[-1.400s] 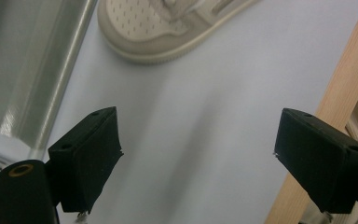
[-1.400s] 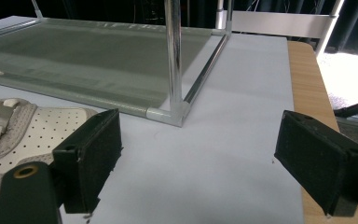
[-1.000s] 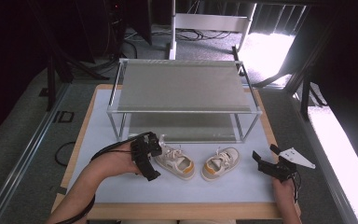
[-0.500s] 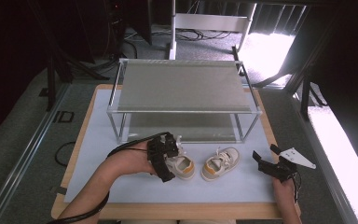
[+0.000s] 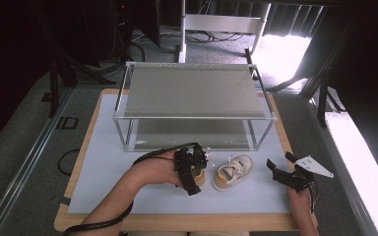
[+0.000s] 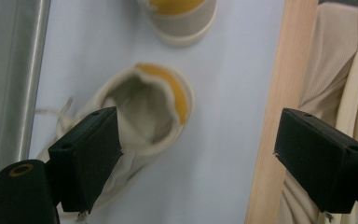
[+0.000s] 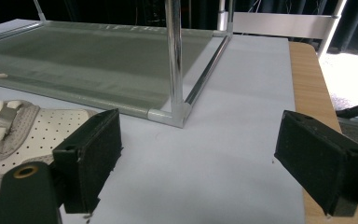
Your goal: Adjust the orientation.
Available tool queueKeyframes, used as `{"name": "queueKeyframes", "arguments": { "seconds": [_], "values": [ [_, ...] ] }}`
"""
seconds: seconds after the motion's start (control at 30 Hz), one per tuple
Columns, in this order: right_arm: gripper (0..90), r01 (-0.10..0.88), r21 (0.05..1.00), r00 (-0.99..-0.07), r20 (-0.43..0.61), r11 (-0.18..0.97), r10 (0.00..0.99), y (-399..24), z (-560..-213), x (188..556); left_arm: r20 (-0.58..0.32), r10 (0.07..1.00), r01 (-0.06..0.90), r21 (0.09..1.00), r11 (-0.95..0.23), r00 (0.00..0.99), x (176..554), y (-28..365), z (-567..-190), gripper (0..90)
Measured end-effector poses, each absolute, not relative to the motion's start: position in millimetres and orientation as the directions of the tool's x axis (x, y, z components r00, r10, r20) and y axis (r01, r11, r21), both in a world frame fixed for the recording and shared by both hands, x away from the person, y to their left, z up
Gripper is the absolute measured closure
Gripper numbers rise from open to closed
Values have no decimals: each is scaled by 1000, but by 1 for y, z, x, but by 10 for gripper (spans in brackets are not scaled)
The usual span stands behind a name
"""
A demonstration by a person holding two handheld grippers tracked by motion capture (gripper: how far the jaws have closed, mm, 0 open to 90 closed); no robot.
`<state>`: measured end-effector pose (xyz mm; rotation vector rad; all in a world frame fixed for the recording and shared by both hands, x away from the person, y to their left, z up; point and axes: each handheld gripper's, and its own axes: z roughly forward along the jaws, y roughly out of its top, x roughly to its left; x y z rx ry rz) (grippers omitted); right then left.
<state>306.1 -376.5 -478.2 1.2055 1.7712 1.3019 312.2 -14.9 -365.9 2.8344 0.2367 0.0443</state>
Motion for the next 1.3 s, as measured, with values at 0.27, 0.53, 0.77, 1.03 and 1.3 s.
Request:
{"name": "queueKeyframes", "arguments": {
  "seconds": [0.27, 0.53, 0.77, 1.03, 1.3],
  "values": [
    [141, 304, 948, -391, 34, 95, 920, -377, -478, 306, -26, 198, 198, 264, -944, 980, 322, -28, -377, 165],
    [141, 304, 948, -393, 35, 94, 919, -377, -478, 306, -18, 247, 245, 206, -947, 969, 331, -36, -395, 335],
    [141, 304, 948, -394, 36, 94, 918, -377, -478, 306, -30, 280, 281, 184, -942, 960, 336, -41, -405, 381],
    [141, 304, 948, -395, 36, 94, 918, -377, -478, 306, -28, 300, 300, 156, -941, 954, 341, -46, -409, 541],
    [141, 305, 947, -395, 33, 97, 918, -377, -478, 306, -51, 298, 303, 136, -943, 953, 342, -49, -411, 608]
  ]
}}
